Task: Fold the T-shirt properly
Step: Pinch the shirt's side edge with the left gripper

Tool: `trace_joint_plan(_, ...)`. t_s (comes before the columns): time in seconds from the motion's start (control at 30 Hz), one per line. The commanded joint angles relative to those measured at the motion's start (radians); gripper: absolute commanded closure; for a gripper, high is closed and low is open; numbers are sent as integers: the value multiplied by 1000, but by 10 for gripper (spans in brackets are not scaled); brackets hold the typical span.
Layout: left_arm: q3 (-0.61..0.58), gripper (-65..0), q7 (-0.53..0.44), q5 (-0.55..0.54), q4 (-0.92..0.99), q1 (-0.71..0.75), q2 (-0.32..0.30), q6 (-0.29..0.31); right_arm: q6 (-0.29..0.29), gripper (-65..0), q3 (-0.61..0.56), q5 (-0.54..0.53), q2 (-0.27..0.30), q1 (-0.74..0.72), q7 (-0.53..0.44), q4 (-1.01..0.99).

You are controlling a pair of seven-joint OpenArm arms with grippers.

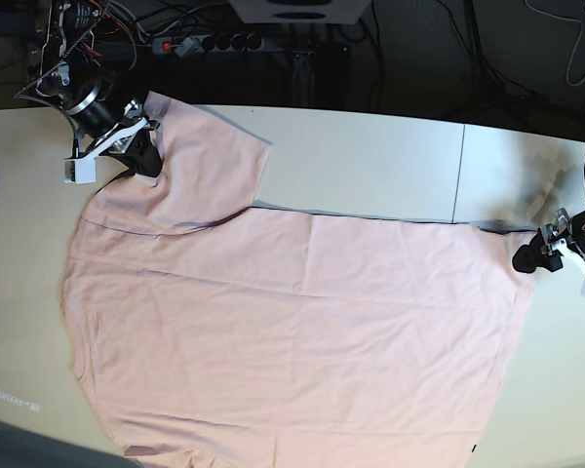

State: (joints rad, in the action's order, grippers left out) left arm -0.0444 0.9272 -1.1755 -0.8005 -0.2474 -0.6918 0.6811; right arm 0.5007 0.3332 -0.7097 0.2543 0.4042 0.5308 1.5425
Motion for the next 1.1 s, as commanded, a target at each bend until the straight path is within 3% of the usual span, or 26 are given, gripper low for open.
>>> trace_joint_plan(0.0, -4, -451, 49, 42, -4, -2, -3, 16, 12, 0, 4, 11, 9, 1, 4, 10)
trace_joint_plan(0.37, -4, -451, 27, 52, -6, -16, -21, 15, 12, 0, 4, 11, 9, 1, 4, 10)
trace_joint_plan(0.73, -4, -451, 10, 166, -6, -130, -48, 15, 12, 0, 4, 10, 9, 1, 4, 10)
trace_joint_plan(1.07, -4, -451, -19, 231, 15, -132, -51, 11, 12, 0, 4, 10, 9, 1, 4, 10)
